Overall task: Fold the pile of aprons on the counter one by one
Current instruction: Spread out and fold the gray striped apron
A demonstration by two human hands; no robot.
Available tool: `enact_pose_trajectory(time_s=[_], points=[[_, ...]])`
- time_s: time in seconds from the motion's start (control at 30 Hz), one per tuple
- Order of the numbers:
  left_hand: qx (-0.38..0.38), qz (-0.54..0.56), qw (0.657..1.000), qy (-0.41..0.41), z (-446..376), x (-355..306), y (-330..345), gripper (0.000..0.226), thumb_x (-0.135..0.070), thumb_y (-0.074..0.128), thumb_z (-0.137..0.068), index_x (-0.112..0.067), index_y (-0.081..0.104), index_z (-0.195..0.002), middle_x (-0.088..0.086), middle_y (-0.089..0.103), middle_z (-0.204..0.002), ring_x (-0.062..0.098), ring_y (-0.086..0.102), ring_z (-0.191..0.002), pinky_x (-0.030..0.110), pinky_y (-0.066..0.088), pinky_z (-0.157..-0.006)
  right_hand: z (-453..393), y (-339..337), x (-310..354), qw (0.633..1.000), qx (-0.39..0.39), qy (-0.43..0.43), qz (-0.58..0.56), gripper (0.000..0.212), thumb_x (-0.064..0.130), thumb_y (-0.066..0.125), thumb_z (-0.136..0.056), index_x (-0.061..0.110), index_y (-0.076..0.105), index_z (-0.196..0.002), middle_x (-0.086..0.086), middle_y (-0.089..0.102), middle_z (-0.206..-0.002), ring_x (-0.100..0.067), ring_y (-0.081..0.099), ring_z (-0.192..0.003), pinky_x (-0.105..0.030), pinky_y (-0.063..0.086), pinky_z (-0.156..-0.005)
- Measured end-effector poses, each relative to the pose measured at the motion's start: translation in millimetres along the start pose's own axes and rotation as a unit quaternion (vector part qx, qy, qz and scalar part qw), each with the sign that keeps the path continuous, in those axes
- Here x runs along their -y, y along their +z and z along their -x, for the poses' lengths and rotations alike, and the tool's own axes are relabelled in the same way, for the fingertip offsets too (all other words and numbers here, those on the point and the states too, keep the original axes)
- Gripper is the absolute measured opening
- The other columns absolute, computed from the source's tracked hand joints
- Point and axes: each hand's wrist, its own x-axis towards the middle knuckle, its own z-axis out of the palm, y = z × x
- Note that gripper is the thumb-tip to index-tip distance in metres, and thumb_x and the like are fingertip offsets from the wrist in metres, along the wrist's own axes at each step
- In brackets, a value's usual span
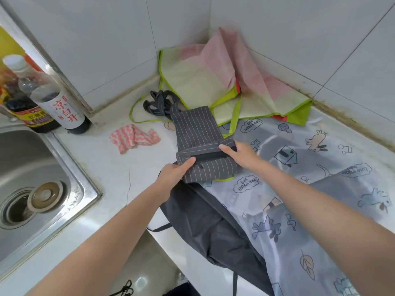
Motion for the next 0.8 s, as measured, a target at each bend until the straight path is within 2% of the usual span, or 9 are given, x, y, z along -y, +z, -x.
enact_pose_trajectory(time_s=[0.1,0.2,0.33,0.4,0.47,0.53,0.63,0.73,0.8], points=[[-0.055,-0.02,0.998,-0.002,-3.5,-7.8,-1.7,0.051,-0.057,0.061,-0.081,-0.008,0.064,-0.094,0.006,0.068,-0.099,0.023,0.064,-0.095,0.035,0.048,-0.094,3.8,11.6,1.3,0.998,-0.047,0.02,0.04,0.05,0.054,0.038,-0.095,0.007,0.05,-0.107,-0.005,0.059,-0.095,-0.026,0.057,-0.093,-0.033,0.04,-0.072],[-0.112,-0.164,0.98,0.011,-4.7,-11.7,-2.1,0.053,-0.053,0.046,-0.092,-0.001,0.057,-0.098,0.008,0.059,-0.097,0.026,0.056,-0.09,0.029,0.041,-0.077,11.8,21.9,0.9,0.993,-0.084,0.032,0.071,0.042,0.055,0.036,-0.095,0.014,0.041,-0.097,-0.004,0.055,-0.085,-0.027,0.054,-0.083,-0.035,0.04,-0.067],[-0.135,-0.35,0.925,0.051,0.5,-12.5,-2.2,0.049,-0.049,0.038,-0.096,-0.003,0.051,-0.097,0.014,0.061,-0.103,0.033,0.056,-0.097,0.033,0.038,-0.073,21.3,29.8,0.8,0.992,-0.1,0.034,0.065,0.045,0.048,0.043,-0.095,0.005,0.057,-0.096,-0.009,0.061,-0.093,-0.026,0.057,-0.087,-0.032,0.04,-0.068],[-0.178,-0.47,0.86,0.088,7.8,-12.4,-2.3,0.045,-0.047,0.042,-0.096,-0.004,0.047,-0.107,0.015,0.062,-0.105,0.034,0.056,-0.099,0.037,0.04,-0.077,26.0,34.5,-0.1,0.987,-0.115,0.045,0.098,0.045,0.045,0.043,-0.096,0.003,0.06,-0.1,-0.013,0.058,-0.106,-0.028,0.057,-0.094,-0.032,0.039,-0.072],[-0.241,-0.568,0.748,0.242,9.2,-11.3,-1.5,0.046,-0.037,0.057,-0.09,-0.004,0.048,-0.121,0.016,0.059,-0.112,0.035,0.055,-0.106,0.04,0.043,-0.084,30.5,39.1,2.3,0.981,-0.129,0.051,0.134,0.045,0.042,0.042,-0.097,0.001,0.059,-0.1,-0.017,0.052,-0.115,-0.029,0.056,-0.096,-0.032,0.041,-0.078],[-0.165,-0.59,0.674,0.412,7.6,-13.5,1.3,0.06,-0.037,0.062,-0.086,-0.003,0.047,-0.132,0.02,0.049,-0.134,0.036,0.048,-0.123,0.044,0.041,-0.097,33.0,42.3,7.5,0.98,-0.136,0.061,0.134,0.044,0.041,0.042,-0.098,0.0,0.058,-0.101,-0.017,0.047,-0.119,-0.029,0.055,-0.096,-0.032,0.041,-0.08],[0.073,-0.7,0.638,0.312,7.6,-12.6,7.9,0.088,-0.064,0.034,-0.091,-0.009,0.001,-0.151,0.011,0.0,-0.158,0.026,0.003,-0.146,0.043,0.005,-0.117,38.7,46.3,12.5,0.975,-0.133,0.076,0.161,0.046,0.038,0.044,-0.098,0.0,0.048,-0.122,-0.018,0.036,-0.133,-0.031,0.05,-0.11,-0.035,0.039,-0.091],[0.068,-0.756,0.584,0.288,4.2,-4.4,7.6,0.099,-0.068,0.036,-0.087,-0.009,-0.014,-0.148,0.011,-0.013,-0.157,0.026,-0.007,-0.146,0.043,-0.002,-0.117,49.5,45.0,7.8,0.934,-0.185,-0.09,0.291,0.059,0.023,0.057,-0.092,0.002,0.034,-0.141,-0.018,0.023,-0.151,-0.035,0.035,-0.132,-0.045,0.033,-0.106],[0.061,-0.747,0.582,0.314,3.1,-1.1,5.8,0.096,-0.065,0.036,-0.089,-0.009,-0.013,-0.148,0.011,-0.012,-0.158,0.027,-0.007,-0.146,0.044,-0.001,-0.116,59.5,42.1,0.6,0.912,-0.071,-0.193,0.355,0.067,0.019,0.049,-0.093,0.005,0.016,-0.149,-0.01,0.005,-0.159,-0.024,0.008,-0.146,-0.041,0.011,-0.118]])
